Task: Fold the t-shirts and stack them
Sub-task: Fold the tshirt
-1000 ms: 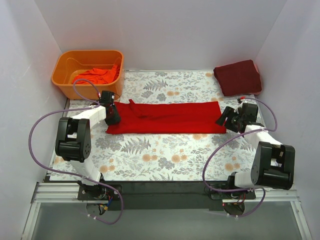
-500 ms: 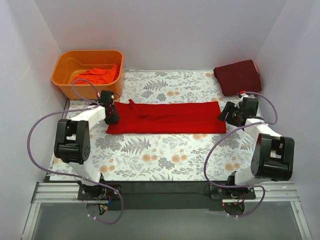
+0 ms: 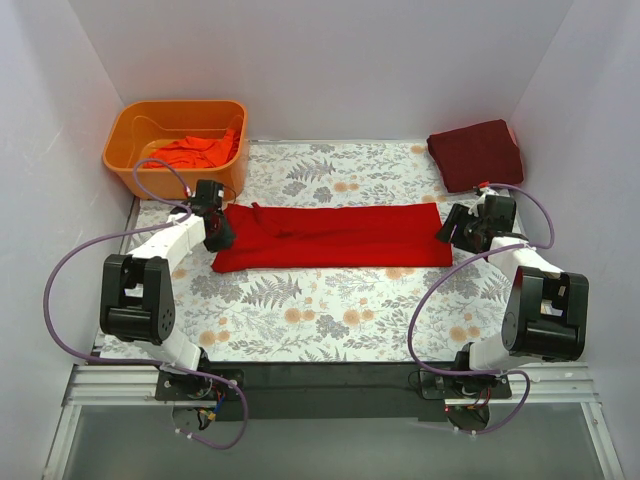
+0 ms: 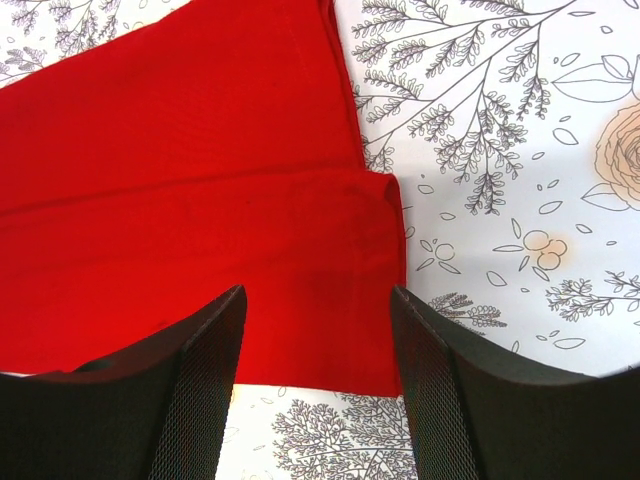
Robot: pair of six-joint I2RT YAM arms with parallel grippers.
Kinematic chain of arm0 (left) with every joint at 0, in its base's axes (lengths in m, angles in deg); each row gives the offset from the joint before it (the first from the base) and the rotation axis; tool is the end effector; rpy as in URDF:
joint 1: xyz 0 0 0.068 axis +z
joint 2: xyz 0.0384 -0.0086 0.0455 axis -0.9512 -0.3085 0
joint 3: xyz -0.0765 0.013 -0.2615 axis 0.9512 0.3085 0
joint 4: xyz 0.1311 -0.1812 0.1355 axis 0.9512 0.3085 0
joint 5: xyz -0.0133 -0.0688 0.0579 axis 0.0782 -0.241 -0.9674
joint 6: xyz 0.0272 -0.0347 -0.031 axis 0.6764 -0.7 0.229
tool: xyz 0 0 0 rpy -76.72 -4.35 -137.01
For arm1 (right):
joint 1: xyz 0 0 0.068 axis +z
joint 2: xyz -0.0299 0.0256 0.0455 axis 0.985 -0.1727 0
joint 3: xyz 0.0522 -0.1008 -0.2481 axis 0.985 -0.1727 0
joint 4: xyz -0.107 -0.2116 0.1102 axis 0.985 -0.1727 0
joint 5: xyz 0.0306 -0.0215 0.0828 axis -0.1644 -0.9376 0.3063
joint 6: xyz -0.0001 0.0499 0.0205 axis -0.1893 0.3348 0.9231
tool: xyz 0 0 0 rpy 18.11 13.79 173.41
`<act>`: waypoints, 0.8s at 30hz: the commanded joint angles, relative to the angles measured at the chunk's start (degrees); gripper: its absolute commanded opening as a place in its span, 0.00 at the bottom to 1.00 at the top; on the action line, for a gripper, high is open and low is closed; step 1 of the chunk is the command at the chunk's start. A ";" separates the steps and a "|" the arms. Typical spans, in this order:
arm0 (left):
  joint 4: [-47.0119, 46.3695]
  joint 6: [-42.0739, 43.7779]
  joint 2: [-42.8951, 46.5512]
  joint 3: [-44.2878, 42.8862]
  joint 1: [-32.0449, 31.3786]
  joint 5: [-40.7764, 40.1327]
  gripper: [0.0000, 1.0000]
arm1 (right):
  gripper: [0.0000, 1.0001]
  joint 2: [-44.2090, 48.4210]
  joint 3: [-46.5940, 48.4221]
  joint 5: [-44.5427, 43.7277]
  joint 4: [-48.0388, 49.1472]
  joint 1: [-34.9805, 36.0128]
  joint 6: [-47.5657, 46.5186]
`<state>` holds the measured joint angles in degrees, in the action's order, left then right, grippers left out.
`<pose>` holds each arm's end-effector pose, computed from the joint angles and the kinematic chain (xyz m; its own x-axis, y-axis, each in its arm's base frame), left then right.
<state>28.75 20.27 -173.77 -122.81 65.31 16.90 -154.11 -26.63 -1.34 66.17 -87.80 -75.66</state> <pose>0.3112 -0.0314 0.1984 -0.3905 -0.8763 -0.2821 -0.8131 0.4720 -0.3408 0.2970 -0.0324 0.1897 -0.6576 0.3151 -0.6844 0.1234 0.9411 0.3147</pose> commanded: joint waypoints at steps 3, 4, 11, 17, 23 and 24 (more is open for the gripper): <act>8.85 -3.73 2.21 0.03 -0.05 -5.83 0.00 | 0.66 0.18 0.07 1.61 1.21 0.19 -0.86; 9.47 -4.78 2.03 0.20 -0.05 -6.88 0.00 | 0.66 0.01 0.15 1.70 1.21 0.19 -0.86; 11.41 -6.37 1.33 -0.06 -0.05 -10.68 0.00 | 0.66 -0.87 0.07 1.71 1.03 0.19 -1.22; 10.18 -6.81 3.43 0.73 -0.05 -8.39 0.00 | 0.66 -1.13 -0.02 2.93 0.95 0.19 -0.86; 9.13 -5.84 3.88 0.55 -0.05 -7.50 0.00 | 0.60 -5.17 3.05 4.42 1.12 0.19 -4.37; 8.95 -5.75 3.79 0.73 -0.05 -7.24 0.00 | 0.59 -5.96 4.62 5.04 1.12 -0.07 -4.81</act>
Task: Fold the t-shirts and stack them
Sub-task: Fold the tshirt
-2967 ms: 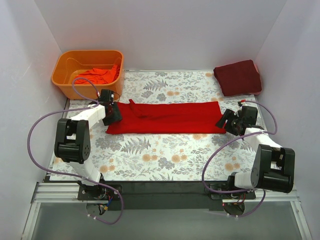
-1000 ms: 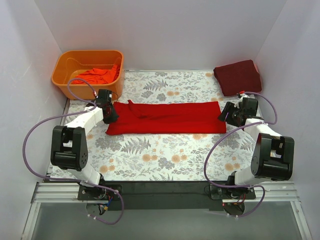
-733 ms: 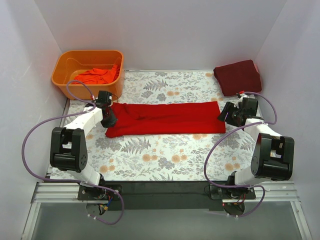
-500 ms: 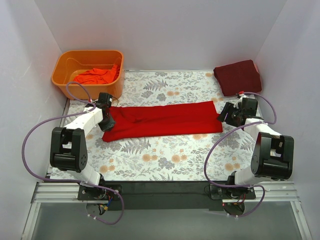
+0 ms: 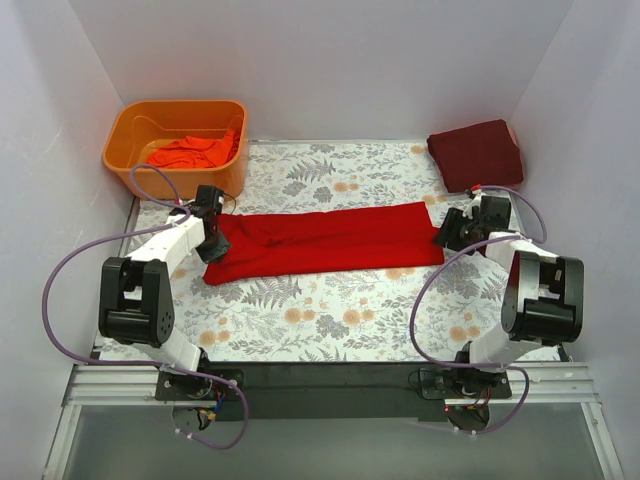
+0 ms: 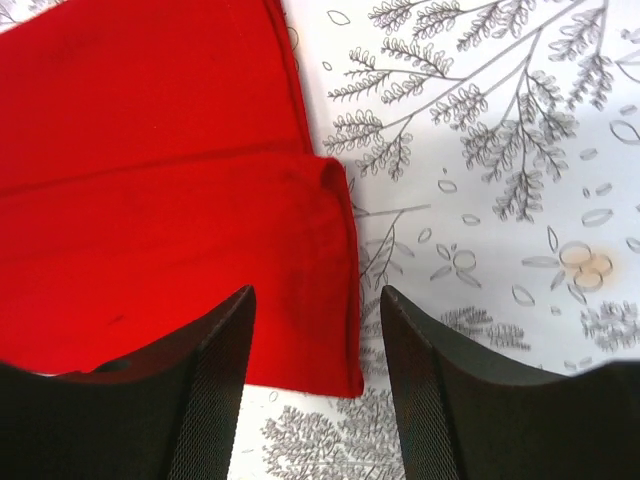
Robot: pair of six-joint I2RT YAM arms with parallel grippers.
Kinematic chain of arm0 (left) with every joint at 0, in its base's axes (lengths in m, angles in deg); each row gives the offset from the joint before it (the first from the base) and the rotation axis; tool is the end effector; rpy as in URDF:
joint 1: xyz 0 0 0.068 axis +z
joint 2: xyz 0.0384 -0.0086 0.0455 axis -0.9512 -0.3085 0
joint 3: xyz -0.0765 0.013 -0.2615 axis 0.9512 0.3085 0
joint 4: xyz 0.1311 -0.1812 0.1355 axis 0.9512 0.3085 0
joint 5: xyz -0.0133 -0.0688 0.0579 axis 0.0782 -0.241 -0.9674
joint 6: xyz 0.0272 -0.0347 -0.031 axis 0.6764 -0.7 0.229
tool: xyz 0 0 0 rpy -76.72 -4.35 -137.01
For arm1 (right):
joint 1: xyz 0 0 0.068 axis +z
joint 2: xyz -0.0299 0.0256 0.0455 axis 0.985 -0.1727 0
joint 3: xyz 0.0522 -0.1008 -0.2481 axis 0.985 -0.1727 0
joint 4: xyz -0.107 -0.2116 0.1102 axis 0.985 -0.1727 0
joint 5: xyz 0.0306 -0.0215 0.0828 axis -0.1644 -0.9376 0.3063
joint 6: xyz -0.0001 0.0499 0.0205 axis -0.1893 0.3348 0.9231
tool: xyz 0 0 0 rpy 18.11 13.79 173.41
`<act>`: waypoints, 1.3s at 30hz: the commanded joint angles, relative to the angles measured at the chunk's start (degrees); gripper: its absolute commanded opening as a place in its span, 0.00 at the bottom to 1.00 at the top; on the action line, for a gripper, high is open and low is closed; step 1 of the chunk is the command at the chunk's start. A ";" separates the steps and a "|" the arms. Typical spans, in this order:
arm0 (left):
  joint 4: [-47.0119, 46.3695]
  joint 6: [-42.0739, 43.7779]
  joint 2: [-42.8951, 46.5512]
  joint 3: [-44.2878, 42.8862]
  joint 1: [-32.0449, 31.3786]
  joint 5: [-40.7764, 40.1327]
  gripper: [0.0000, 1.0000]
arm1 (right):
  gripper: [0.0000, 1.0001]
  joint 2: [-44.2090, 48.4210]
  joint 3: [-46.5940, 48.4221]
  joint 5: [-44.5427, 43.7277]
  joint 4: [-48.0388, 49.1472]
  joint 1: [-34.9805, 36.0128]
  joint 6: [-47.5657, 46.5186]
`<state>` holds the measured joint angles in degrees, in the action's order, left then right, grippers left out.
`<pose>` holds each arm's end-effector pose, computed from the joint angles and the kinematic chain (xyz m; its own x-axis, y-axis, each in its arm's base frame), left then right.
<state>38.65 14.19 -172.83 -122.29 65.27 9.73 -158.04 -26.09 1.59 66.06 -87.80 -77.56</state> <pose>0.2909 -0.0249 0.1949 -0.3061 -0.8957 -0.3227 -0.9077 0.3767 -0.1847 0.3032 -0.0314 0.1733 -0.7091 0.2877 -0.6438 0.0841 0.9410 0.3279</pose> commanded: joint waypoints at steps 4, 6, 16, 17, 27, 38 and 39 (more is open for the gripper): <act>-1.56 -0.11 2.67 0.64 0.00 0.81 0.00 | 0.59 -6.33 7.95 5.36 1.41 -0.16 -5.29; -1.83 -0.20 2.76 0.91 0.00 0.98 0.00 | 0.59 -7.48 9.97 6.86 1.41 -0.25 -6.34; -2.18 -0.29 2.76 1.08 0.00 1.25 0.00 | 0.47 -12.41 12.18 11.43 1.23 -0.34 -7.66; -2.18 -0.29 2.85 1.08 0.00 1.25 0.00 | 0.46 -12.32 12.00 11.17 1.23 -0.25 -7.84; -0.34 -2.92 6.97 1.87 0.00 -1.03 0.00 | 0.01 -10.83 13.23 12.40 1.05 -0.34 -8.10; 2.66 -7.32 14.01 8.02 0.26 -3.41 0.00 | 0.01 -11.97 16.57 12.40 1.05 -0.34 -7.49; 2.65 -7.41 14.01 8.46 0.35 -3.59 0.00 | 0.01 -12.40 16.74 12.57 1.05 -0.25 -7.40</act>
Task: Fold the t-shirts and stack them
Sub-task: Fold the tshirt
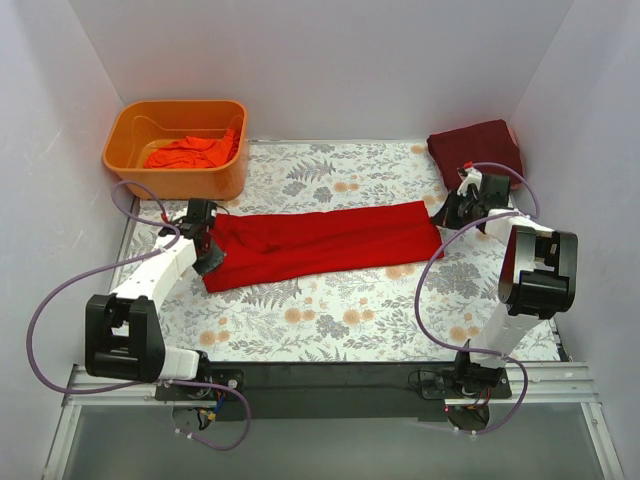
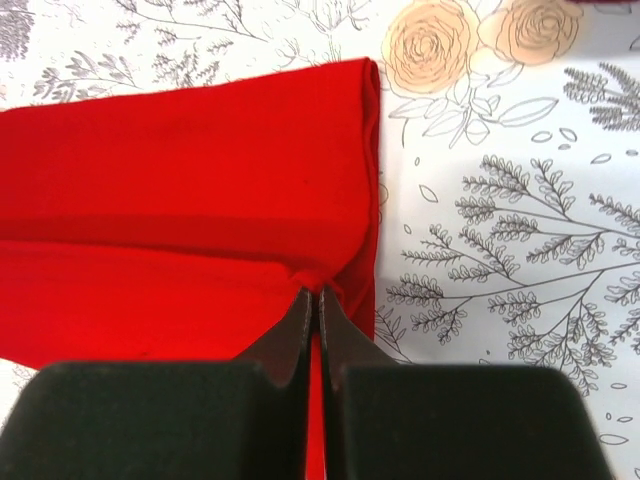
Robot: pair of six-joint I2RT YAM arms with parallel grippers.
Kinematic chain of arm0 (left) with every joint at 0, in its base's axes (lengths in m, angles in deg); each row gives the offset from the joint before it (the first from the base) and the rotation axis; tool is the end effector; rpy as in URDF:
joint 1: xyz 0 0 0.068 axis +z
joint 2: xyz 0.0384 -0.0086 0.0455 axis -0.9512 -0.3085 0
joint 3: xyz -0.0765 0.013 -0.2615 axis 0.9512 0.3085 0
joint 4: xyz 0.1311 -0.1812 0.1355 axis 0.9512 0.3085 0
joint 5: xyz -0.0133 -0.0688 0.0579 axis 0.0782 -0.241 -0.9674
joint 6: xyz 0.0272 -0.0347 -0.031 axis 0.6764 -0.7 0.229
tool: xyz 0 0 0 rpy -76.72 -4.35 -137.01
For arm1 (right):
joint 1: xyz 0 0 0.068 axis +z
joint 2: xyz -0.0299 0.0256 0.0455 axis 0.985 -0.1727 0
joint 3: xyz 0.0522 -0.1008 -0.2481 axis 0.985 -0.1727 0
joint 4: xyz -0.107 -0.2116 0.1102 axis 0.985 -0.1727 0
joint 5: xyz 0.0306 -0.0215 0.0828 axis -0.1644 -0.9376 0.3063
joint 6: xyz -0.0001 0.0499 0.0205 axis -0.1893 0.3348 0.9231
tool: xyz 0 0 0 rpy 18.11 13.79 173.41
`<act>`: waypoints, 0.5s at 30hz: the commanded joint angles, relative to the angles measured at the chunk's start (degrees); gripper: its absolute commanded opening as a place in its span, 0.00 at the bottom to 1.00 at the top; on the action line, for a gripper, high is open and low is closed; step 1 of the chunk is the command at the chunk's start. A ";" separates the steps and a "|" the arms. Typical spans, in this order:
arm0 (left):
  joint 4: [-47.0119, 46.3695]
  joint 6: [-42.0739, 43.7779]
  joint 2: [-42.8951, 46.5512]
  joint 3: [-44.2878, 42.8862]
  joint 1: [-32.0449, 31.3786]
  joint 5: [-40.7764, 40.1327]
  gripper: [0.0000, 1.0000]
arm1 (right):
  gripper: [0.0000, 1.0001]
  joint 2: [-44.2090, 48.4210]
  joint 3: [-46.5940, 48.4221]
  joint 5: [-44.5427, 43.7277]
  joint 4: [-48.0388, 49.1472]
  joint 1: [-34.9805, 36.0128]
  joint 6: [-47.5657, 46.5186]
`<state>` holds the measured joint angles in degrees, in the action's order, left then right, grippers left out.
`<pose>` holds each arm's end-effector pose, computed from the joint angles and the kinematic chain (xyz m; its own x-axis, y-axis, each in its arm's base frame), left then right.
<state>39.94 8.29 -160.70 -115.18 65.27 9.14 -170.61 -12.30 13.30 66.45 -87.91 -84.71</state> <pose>0.2484 -0.0195 0.2131 -0.1879 -0.9296 -0.3170 -0.9190 0.2804 -0.2773 0.3640 -0.0336 0.1777 -0.7051 0.1629 -0.6901 -0.1541 0.9148 0.3734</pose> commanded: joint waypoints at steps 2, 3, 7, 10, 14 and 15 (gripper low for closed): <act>1.36 -2.12 1.27 2.15 0.78 -3.26 0.00 | 0.01 -0.37 3.22 0.95 0.66 -0.23 -0.16; 1.19 -2.39 0.92 2.33 0.96 -3.26 0.00 | 0.01 -0.98 3.31 1.03 0.66 -0.23 -0.16; -0.39 -2.56 -0.84 2.77 1.40 -4.23 0.00 | 0.01 -2.74 3.75 1.38 0.57 -0.14 -0.08; -1.27 -2.91 -2.69 2.86 1.49 -4.49 0.00 | 0.04 -4.41 4.53 1.47 0.57 -0.14 0.27; -2.24 -2.83 -4.45 2.25 1.58 -4.93 0.05 | 0.13 -5.82 5.76 1.21 0.05 0.03 1.06; -2.15 -2.74 -4.88 1.72 1.58 -5.10 0.07 | 0.22 -5.64 6.29 1.12 -0.91 0.04 1.41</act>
<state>38.76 6.06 -165.46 -112.56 66.31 7.20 -176.47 -9.24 14.50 66.04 -87.85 -83.77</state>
